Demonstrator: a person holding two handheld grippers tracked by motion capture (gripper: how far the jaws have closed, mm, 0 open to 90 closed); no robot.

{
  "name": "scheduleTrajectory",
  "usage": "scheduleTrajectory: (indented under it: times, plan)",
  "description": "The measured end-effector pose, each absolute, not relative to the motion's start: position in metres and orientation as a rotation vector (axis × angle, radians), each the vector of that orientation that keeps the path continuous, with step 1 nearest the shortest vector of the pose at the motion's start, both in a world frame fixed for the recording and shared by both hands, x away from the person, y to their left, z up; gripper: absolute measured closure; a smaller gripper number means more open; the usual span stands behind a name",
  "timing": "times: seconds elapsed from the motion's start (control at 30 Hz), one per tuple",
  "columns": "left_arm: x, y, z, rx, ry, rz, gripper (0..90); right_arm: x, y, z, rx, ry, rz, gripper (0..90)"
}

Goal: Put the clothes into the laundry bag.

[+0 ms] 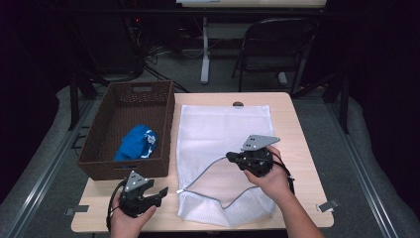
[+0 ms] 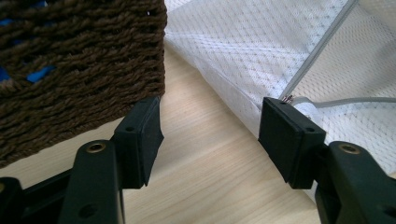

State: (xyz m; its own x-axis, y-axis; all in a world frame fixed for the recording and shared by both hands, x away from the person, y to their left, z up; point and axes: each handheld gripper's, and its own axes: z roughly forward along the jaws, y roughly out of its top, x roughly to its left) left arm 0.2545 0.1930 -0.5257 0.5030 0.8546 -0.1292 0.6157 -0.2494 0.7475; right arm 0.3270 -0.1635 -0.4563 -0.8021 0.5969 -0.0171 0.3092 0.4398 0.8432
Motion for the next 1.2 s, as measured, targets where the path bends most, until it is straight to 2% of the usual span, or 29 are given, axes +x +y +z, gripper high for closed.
scheduleTrajectory:
  times: [0.6, 1.2]
  plan:
    - [0.266, 0.198, -0.476, 2.046, 1.266, 0.393, 36.7, 0.326, -0.165, -0.456, 0.775, 2.383, 1.305, 88.9]
    - [0.291, 0.214, -0.460, 2.066, 1.338, 0.381, 36.9, 0.326, -0.167, -0.456, 0.773, 2.392, 1.300, 88.8]
